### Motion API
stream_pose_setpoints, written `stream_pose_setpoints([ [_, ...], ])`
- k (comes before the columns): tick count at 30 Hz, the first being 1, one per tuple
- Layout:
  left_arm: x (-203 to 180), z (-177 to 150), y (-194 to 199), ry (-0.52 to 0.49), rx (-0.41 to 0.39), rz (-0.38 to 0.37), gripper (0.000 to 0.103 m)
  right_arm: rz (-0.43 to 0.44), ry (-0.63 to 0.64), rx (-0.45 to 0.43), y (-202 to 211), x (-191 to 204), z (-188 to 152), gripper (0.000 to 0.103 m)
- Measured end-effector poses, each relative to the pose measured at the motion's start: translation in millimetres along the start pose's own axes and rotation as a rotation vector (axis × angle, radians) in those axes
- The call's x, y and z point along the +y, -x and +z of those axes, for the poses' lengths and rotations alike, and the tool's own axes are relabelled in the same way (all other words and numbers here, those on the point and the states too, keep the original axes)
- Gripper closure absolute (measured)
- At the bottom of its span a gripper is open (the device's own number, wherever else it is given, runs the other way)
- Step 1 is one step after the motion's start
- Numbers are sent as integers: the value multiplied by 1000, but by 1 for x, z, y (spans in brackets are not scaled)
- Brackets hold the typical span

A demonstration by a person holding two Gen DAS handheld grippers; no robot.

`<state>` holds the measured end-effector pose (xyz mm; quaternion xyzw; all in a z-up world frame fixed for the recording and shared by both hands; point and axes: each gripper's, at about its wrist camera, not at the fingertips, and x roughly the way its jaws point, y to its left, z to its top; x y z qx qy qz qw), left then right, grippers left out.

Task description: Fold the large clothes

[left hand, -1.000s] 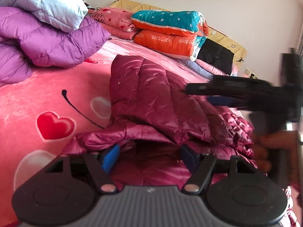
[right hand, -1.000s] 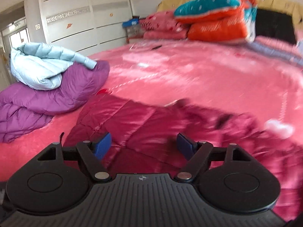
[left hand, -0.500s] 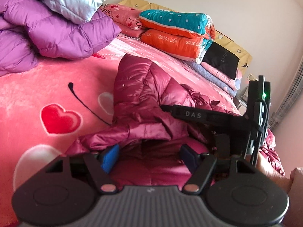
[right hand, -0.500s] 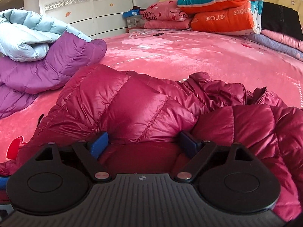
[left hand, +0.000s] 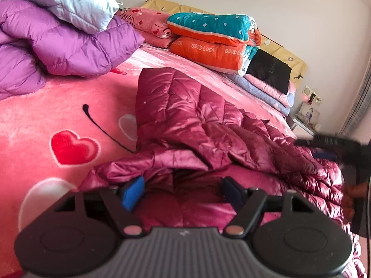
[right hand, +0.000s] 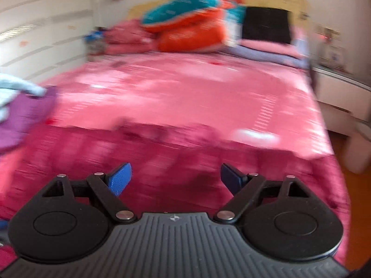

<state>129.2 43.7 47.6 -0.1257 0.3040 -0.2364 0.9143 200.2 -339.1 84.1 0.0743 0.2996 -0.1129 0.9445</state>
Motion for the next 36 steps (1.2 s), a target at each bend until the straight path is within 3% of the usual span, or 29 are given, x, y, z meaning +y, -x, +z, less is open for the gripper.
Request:
stream_pose_setpoints([
  [3, -1, -1, 0, -16, -1, 4, 28, -8, -67, 64, -6, -32, -18, 0],
  [6, -2, -3, -1, -36, -5, 9, 26, 1, -74, 76, -9, -38, -34, 0],
  [14, -7, -4, 4, -73, -6, 18, 23, -21, -43, 25, 0, -32, -48, 0],
  [24, -39, -7, 56, -116, -22, 88, 16, -23, -154, -108, 127, -19, -75, 0],
  [36, -72, -21, 146, -241, -60, 198, 14, 21, -105, -30, 224, -22, -116, 0],
])
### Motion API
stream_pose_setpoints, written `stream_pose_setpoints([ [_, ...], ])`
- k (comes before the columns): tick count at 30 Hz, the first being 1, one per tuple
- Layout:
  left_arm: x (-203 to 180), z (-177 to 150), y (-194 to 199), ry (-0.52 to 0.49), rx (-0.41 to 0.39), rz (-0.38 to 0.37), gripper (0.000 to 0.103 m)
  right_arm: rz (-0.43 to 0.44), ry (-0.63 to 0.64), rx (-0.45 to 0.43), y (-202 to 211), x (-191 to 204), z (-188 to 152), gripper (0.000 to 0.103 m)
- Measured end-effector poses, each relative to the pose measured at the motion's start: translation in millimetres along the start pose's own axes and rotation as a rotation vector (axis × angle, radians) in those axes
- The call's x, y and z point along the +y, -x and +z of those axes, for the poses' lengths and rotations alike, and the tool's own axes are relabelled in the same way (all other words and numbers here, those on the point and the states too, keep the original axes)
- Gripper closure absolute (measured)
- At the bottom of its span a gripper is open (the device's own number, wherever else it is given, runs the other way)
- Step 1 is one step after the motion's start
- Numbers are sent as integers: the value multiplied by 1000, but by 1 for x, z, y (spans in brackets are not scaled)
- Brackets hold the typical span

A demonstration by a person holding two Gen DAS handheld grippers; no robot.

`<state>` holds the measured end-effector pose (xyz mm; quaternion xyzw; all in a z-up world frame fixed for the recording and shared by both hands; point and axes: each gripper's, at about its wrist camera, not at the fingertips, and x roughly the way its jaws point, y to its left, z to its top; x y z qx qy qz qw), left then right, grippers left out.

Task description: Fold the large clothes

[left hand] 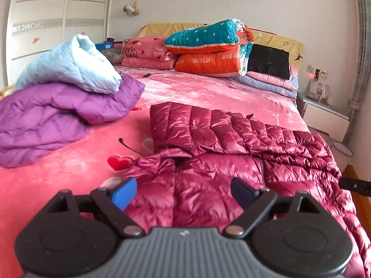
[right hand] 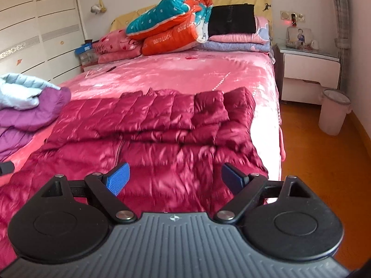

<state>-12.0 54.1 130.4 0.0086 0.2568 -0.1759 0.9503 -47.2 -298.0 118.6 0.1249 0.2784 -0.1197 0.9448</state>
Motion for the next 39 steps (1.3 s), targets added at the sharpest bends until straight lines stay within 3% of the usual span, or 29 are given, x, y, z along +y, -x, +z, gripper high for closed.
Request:
stream_pose_setpoints([
  [11, 0, -16, 51, -59, -7, 56, 14, 42, 4, 72, 57, -21, -19, 0],
  [22, 8, -38, 76, -105, 21, 88, 12, 89, -67, 198, 80, -48, -36, 0],
  [39, 71, -54, 85, 110, 113, 163, 9, 93, -182, 452, 61, -68, -52, 0],
])
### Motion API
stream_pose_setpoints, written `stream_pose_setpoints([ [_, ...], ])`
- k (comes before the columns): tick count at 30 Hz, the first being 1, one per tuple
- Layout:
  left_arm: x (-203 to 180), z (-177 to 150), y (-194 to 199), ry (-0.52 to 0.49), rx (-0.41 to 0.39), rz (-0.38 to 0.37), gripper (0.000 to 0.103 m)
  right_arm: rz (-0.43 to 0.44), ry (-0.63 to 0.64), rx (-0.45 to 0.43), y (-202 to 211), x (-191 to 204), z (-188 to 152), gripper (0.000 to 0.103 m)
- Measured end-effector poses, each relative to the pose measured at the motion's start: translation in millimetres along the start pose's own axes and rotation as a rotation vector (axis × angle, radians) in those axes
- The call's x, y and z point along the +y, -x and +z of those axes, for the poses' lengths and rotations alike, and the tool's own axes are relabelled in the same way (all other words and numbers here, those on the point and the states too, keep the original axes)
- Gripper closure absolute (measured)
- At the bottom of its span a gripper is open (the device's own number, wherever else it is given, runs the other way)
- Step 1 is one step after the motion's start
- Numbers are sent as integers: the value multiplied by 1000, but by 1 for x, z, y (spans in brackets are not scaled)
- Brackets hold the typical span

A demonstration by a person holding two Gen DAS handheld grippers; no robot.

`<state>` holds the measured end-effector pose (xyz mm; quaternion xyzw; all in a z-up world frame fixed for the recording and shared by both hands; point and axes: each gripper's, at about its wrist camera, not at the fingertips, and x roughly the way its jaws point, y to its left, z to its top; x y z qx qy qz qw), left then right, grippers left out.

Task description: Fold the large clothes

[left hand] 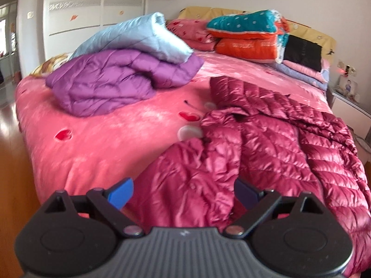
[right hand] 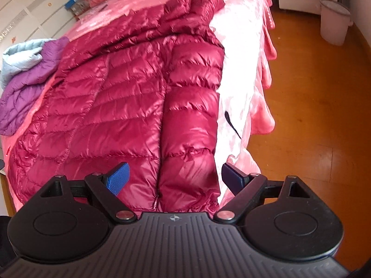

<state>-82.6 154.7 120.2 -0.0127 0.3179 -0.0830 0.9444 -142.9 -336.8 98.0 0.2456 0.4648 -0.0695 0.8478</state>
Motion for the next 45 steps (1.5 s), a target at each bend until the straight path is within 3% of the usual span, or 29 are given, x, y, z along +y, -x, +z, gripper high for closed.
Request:
stream_pose_setpoints([
  [8, 31, -5, -22, 137, 88, 1, 9, -22, 15, 113, -16, -1, -1, 0],
  [16, 31, -6, -48, 156, 132, -67, 9, 18, -3, 208, -30, -4, -1, 0],
  [20, 28, -7, -54, 171, 143, -129, 9, 41, -14, 234, -34, -8, 0, 0],
  [24, 20, -5, -49, 177, 128, -289, 9, 150, -65, 226, -28, -18, 4, 0],
  [26, 9, -3, -38, 108, 80, -379, 6, 247, -102, 210, -23, -24, 6, 0],
  [28, -3, -2, -29, 21, 34, -363, 5, 262, -128, 196, -20, -29, 7, 0],
  [31, -10, -1, -28, -66, 29, -239, 5, 239, -119, 212, -24, -31, 7, 0],
  [34, -14, 2, -28, -183, 28, -66, 6, 208, -58, 220, -25, -19, 4, 0],
  [36, -14, 7, -28, -260, 12, -13, 6, 193, -39, 225, -27, -15, 4, 0],
  [41, -2, 17, -45, -376, 24, -73, 4, 190, -69, 232, -28, -21, 6, 0],
  [45, 8, 22, -69, -310, 98, -216, 4, 175, -80, 242, -32, -19, 9, 0],
])
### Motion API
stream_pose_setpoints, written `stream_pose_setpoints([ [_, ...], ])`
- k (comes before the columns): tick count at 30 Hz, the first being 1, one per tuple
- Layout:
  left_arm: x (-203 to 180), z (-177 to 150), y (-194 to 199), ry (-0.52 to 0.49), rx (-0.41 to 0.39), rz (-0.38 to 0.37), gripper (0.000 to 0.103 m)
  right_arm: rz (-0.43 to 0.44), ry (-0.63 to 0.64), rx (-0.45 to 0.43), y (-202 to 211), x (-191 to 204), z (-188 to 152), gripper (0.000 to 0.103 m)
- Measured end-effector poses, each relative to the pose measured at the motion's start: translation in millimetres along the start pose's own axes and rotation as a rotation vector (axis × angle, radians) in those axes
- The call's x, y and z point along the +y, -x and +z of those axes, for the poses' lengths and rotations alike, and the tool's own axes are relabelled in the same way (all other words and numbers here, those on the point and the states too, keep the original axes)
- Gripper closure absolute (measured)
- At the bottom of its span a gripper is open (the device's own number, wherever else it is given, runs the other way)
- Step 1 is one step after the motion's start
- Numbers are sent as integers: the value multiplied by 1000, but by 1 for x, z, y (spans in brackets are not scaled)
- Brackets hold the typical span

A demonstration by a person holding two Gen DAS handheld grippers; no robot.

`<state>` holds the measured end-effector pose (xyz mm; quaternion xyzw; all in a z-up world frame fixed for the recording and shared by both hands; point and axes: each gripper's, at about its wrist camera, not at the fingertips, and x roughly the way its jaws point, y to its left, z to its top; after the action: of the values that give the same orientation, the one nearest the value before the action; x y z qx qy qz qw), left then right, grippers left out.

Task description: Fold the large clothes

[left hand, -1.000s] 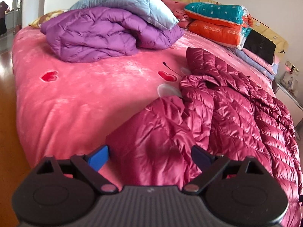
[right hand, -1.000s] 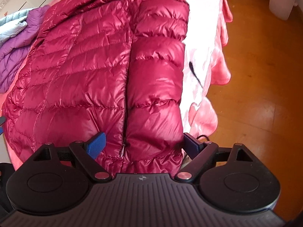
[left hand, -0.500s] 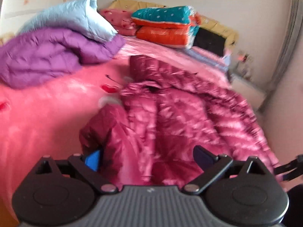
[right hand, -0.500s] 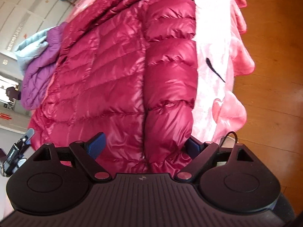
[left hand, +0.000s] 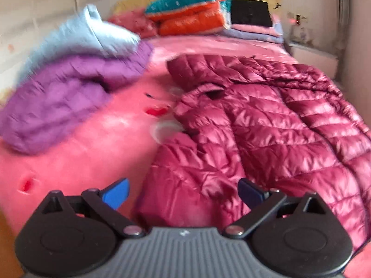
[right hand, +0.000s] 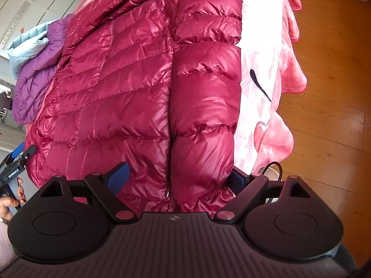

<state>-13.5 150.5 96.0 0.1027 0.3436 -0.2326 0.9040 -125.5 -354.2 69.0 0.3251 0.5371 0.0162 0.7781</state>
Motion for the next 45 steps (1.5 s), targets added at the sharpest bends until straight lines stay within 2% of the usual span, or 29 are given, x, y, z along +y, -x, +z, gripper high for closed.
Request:
stream_pose_setpoints([
  [2, 9, 0, -13, 74, 46, -53, 7, -8, -5, 8, -3, 2, 2, 0],
  [4, 14, -1, -23, 148, 100, -135, 19, -11, -6, 20, -6, 3, 2, 0],
  [6, 12, -4, -26, 179, 144, -166, 41, -18, 2, 26, -8, 4, 2, 0],
  [9, 2, -7, -24, 193, 183, -204, 65, -34, 21, 12, -8, 9, 3, 0],
  [12, -8, -12, -15, 211, 196, -244, 80, -46, 29, 6, -9, 11, 3, 0],
  [16, -18, -19, 8, 209, 204, -267, 90, -51, 29, -8, -9, 14, 3, 0],
  [21, -9, -35, 45, 298, 220, -313, 90, -48, -3, -40, -3, 10, 0, 0],
  [25, 3, -51, 63, 408, 252, -303, 86, -33, -32, -53, 0, 6, 1, 0],
  [28, 1, -56, 61, 369, 305, -213, 65, -31, -34, -50, -1, 7, 3, 0],
  [29, -1, -57, 60, 363, 310, -205, 51, -33, -30, -49, -1, 7, 4, 0],
  [30, -3, -57, 60, 359, 310, -201, 32, -36, -24, -46, -2, 8, 4, 0],
  [32, -11, -53, 59, 322, 291, -172, 16, -38, -17, -37, -1, 4, 6, 0],
  [35, -22, -44, 52, 242, 260, -140, 10, -40, -27, -37, -2, 4, 6, 0],
  [38, -28, -40, 42, 184, 255, -100, 8, -36, -62, -53, 4, -3, 5, 0],
  [40, -28, -37, 34, 191, 260, -135, 13, -28, -105, -77, 11, -13, 5, 0],
  [43, -34, -35, 26, 186, 283, -174, 29, -60, -166, -58, 11, -29, 5, 0],
  [45, -39, -37, 23, 180, 304, -183, 45, -76, -166, -20, 7, -34, 5, 0],
])
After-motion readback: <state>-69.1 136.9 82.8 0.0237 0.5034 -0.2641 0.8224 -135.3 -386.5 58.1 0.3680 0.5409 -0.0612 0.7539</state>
